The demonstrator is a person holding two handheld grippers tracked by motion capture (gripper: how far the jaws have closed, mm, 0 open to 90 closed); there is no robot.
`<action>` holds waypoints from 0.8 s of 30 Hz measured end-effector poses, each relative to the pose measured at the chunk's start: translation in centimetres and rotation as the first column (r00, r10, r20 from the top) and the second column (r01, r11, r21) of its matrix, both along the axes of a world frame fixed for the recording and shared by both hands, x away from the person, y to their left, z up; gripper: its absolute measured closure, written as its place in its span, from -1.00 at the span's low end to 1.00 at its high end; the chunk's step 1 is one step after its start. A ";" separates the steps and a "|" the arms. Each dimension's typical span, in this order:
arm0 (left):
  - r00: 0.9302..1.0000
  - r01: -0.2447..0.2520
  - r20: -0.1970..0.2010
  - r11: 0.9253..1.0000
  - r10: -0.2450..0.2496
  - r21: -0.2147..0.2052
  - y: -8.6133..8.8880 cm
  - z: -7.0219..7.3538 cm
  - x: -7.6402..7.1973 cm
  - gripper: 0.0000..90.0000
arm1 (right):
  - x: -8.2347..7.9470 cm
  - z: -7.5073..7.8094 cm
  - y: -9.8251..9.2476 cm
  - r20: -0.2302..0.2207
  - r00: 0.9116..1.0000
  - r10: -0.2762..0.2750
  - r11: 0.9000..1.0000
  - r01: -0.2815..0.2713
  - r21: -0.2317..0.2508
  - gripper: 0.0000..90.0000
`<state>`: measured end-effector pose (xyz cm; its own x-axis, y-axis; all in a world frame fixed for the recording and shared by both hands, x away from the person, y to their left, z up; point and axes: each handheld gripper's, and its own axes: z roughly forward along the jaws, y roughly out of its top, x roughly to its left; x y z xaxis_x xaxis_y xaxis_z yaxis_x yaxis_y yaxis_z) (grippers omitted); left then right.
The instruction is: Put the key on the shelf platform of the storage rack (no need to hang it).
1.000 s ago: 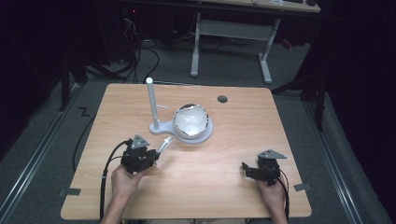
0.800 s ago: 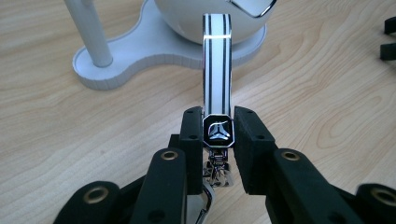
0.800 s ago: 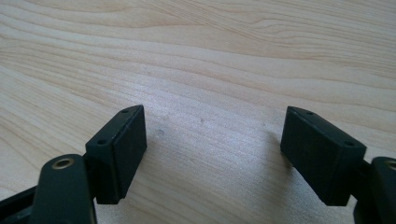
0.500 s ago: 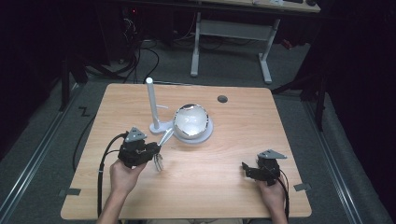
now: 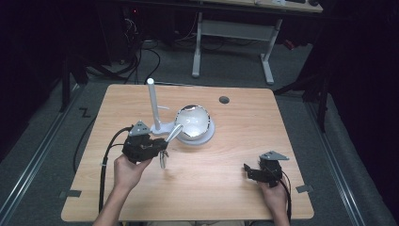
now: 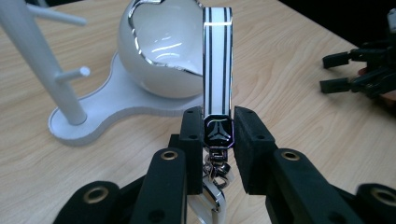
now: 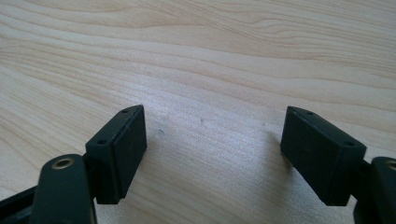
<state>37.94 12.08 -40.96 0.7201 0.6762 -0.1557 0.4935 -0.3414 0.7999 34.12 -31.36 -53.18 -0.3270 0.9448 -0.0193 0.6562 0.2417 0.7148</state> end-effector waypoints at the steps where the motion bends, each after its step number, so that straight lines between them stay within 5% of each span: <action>1: 1.000 0.006 0.005 1.000 -0.006 0.004 -0.1 0.2 0.1 0.65 | 0.0 0.0 0.0 0.000 1.000 0.000 1.000 0.000 0.000 -0.49; 12: 0.999 0.047 0.002 0.999 -0.047 -0.023 -1.6 0.6 1.3 0.65 | 0.0 0.0 0.0 0.000 1.000 -0.002 1.000 0.002 -0.001 -0.49; 15: 0.998 0.057 -0.011 0.997 -0.057 -0.058 -1.9 0.7 1.8 0.65 | 0.0 0.0 0.0 -0.001 1.000 -0.005 1.000 0.005 -0.001 -0.49; 24: 0.998 0.065 0.008 0.997 -0.065 -0.051 -3.1 2.0 2.7 0.65 | 0.0 0.0 0.0 0.001 1.000 -0.012 1.000 0.012 0.000 -0.48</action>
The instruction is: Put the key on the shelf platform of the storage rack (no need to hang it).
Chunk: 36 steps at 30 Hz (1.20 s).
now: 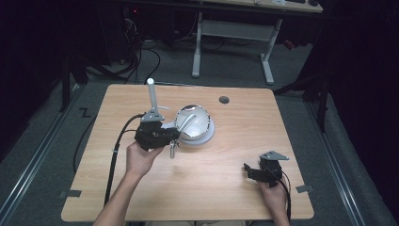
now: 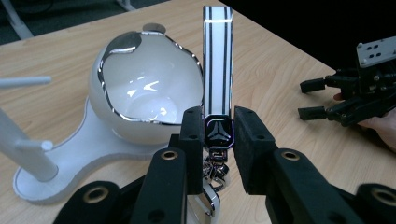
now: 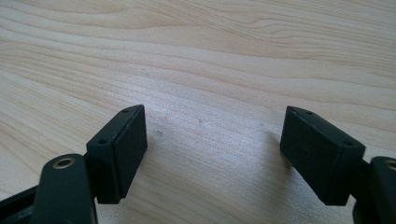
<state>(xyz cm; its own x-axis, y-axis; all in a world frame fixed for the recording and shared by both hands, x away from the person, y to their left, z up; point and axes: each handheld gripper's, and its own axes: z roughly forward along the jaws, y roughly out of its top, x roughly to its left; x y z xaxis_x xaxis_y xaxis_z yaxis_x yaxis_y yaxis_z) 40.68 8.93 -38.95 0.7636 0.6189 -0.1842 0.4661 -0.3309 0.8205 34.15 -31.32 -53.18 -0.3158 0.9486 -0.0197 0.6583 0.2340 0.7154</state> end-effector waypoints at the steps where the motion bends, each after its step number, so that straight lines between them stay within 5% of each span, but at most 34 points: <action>1: 1.000 0.000 0.005 1.000 0.000 0.000 -0.3 0.2 0.2 0.65 | 0.0 0.0 0.0 0.000 1.000 -0.002 1.000 0.002 0.001 -0.48; 19: 0.998 0.030 0.047 1.000 -0.030 0.001 -2.7 2.8 2.3 0.65 | 0.1 0.0 0.3 0.003 1.000 -0.022 1.000 0.022 -0.002 -0.45; 30: 1.000 -0.006 0.029 0.999 0.007 -0.038 -2.9 2.9 4.3 0.65 | 0.0 0.0 0.3 0.000 1.000 -0.014 1.000 0.014 0.000 -0.46; 36: 1.000 -0.016 0.027 1.000 0.016 -0.001 -3.9 2.6 5.6 0.65 | 0.0 0.0 0.3 0.000 1.000 -0.014 1.000 0.014 0.000 -0.46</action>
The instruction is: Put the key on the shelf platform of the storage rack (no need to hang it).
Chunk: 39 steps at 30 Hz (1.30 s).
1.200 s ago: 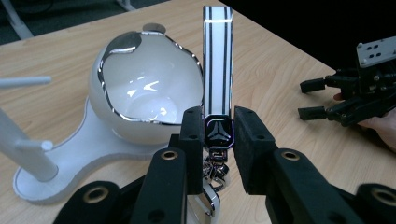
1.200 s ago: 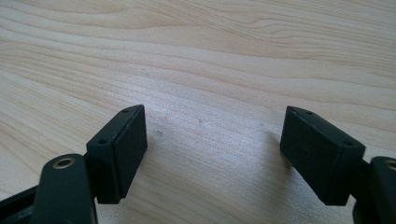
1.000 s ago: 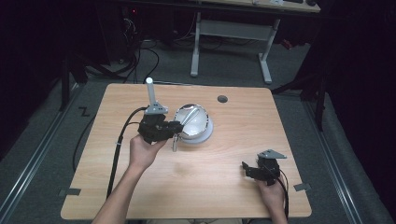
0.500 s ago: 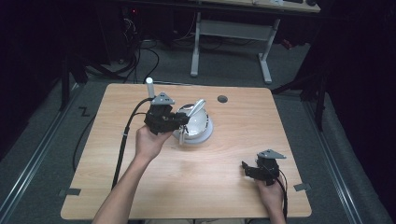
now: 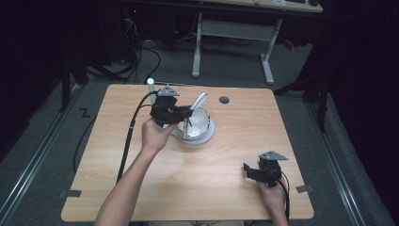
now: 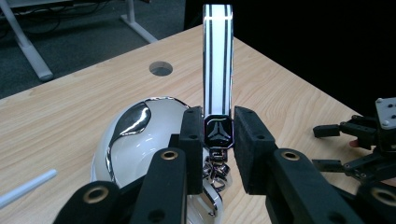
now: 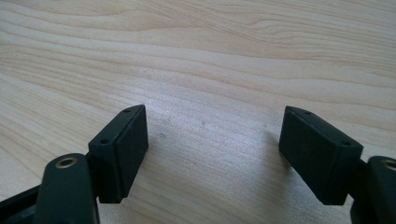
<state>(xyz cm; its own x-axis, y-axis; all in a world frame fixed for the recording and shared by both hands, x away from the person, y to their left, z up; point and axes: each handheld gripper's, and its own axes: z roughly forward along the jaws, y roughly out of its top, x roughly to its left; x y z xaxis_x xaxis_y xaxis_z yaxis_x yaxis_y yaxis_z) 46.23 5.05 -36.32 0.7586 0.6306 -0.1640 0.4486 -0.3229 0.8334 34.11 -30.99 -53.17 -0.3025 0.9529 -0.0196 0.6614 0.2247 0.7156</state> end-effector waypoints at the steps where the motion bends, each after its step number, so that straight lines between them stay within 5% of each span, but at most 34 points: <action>1: 1.000 0.000 0.000 1.000 0.000 0.000 0.0 0.0 0.0 0.65 | 0.0 0.0 0.0 0.000 1.000 0.000 1.000 0.000 0.000 -0.46; 20: 0.999 -0.030 -0.033 0.999 0.030 0.015 -2.2 -2.0 3.4 0.65 | 0.0 0.0 0.0 0.002 1.000 0.002 1.000 -0.002 -0.001 -0.46; 39: 0.998 -0.053 -0.030 0.992 0.056 0.113 -3.0 -4.8 3.4 0.65 | 0.0 0.0 0.0 0.001 1.000 0.003 1.000 -0.003 -0.001 -0.46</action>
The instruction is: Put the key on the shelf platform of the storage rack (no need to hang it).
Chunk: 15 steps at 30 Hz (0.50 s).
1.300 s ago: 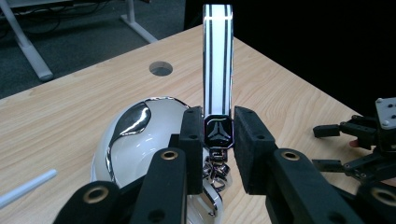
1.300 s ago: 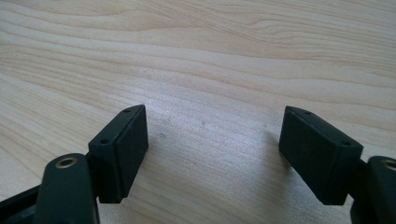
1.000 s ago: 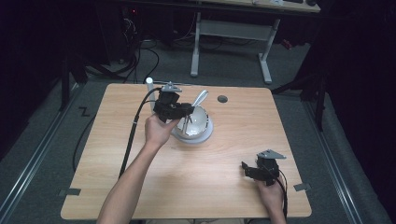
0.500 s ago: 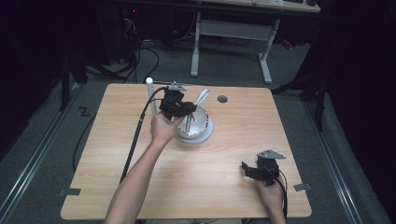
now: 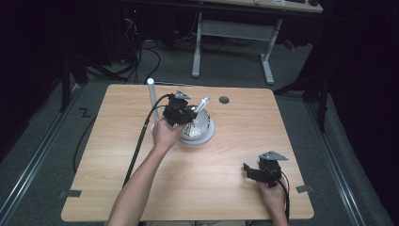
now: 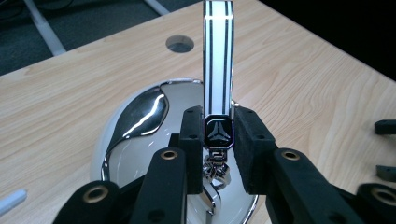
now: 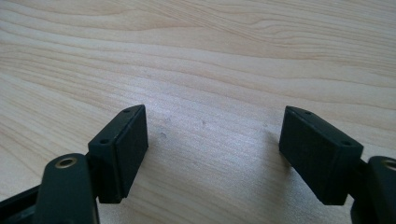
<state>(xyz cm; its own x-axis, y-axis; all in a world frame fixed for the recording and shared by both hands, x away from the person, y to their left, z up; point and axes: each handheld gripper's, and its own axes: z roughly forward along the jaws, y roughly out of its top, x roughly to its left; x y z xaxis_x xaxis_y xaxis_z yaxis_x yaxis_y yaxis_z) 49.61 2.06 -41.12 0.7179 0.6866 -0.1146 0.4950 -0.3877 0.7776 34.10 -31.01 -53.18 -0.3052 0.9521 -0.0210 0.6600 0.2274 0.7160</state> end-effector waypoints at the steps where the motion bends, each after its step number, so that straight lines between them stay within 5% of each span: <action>1: 1.000 -0.002 -0.001 1.000 0.002 0.009 0.0 -0.2 0.0 0.65 | 0.0 0.0 0.0 0.000 1.000 0.000 1.000 0.000 0.000 -0.46; 15: 0.999 -0.020 -0.048 0.999 0.022 0.037 0.3 -2.4 0.1 0.65 | 0.0 0.0 0.0 0.000 1.000 0.001 1.000 -0.001 0.000 -0.46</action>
